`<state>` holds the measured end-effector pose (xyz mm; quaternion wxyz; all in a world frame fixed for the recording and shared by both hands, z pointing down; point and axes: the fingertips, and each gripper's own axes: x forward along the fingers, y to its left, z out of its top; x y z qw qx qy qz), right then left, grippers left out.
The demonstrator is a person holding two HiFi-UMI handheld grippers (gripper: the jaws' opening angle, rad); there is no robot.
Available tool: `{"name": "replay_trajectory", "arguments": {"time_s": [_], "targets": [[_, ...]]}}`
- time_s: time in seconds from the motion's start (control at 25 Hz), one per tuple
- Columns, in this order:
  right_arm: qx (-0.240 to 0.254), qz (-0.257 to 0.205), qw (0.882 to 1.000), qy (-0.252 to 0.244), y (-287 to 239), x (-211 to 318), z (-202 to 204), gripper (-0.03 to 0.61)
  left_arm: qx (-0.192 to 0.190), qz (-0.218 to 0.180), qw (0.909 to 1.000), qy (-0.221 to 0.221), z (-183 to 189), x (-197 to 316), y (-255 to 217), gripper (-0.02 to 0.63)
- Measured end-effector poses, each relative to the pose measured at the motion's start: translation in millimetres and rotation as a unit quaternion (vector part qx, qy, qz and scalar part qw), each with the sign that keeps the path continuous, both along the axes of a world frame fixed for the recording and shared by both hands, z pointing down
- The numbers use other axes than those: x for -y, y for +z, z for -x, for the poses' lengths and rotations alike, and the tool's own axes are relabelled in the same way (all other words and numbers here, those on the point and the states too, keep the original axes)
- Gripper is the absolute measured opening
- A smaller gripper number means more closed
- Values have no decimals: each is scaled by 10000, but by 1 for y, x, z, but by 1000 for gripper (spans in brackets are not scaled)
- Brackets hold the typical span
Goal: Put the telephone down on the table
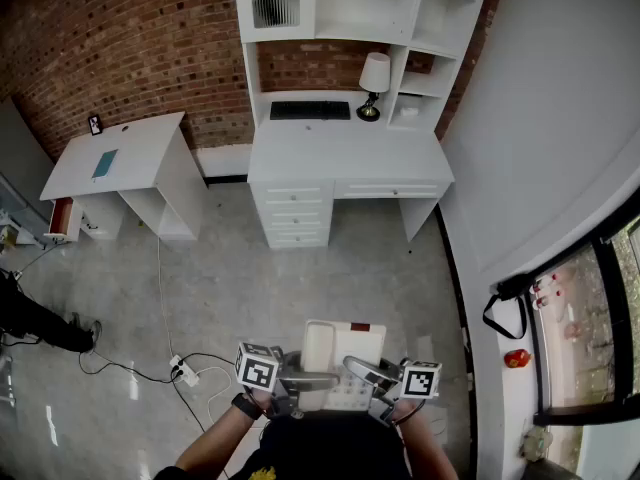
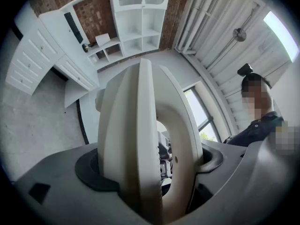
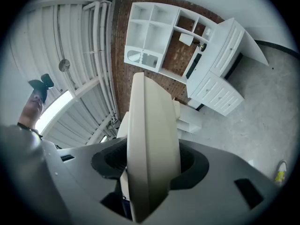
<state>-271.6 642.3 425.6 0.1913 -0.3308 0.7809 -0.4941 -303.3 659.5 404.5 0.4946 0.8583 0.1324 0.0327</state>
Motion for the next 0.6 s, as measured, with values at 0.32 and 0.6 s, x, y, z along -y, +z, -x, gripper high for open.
{"name": "replay_trajectory", "arguments": {"time_s": [0.32, 0.6], "targets": [[54, 69, 9999, -92, 10, -7, -1, 222, 74, 28, 9999, -80, -1, -4, 6, 463], [147, -57, 9998, -86, -7, 7, 7, 227, -153, 63, 9998, 68, 8, 9, -5, 460]]}}
